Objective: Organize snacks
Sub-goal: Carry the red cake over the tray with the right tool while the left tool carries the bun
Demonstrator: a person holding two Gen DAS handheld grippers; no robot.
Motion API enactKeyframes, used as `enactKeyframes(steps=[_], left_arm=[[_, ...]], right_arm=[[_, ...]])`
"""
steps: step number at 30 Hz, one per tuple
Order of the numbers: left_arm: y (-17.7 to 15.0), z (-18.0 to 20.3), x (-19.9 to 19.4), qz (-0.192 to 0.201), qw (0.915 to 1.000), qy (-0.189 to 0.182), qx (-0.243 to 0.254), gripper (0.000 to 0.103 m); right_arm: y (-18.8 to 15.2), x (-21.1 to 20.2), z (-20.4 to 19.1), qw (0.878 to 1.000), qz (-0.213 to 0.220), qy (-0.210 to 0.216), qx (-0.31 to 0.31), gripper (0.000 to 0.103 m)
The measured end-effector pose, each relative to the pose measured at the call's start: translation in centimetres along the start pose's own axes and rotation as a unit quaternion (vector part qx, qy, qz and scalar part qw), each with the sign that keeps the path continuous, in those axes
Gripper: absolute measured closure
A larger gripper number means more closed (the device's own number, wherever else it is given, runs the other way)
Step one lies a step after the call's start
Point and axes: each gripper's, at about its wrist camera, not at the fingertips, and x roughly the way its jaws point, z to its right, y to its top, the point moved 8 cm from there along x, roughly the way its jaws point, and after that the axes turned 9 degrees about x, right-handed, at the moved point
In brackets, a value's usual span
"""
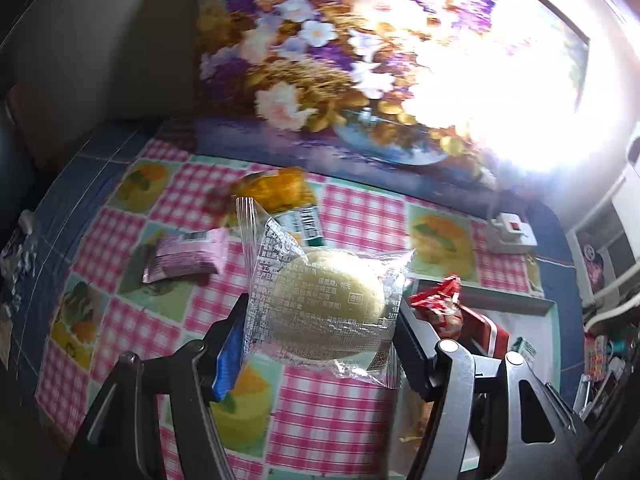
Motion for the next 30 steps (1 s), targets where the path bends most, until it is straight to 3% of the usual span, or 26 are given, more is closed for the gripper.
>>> enactKeyframes(steps=[15,30], left_arm=[[0.4,8.2,-0.9,0.002,0.9964,-0.033,0.078,0.035],[-1.7,15.0,0.5,-0.022,0.9865,-0.052,0.153,0.035]], right_arm=[[3.9,-3.8,12.1,0.988,0.048,-0.061,0.132,0.061],[3.9,-3.7,14.9,0.985,0.045,-0.069,0.154,0.061]])
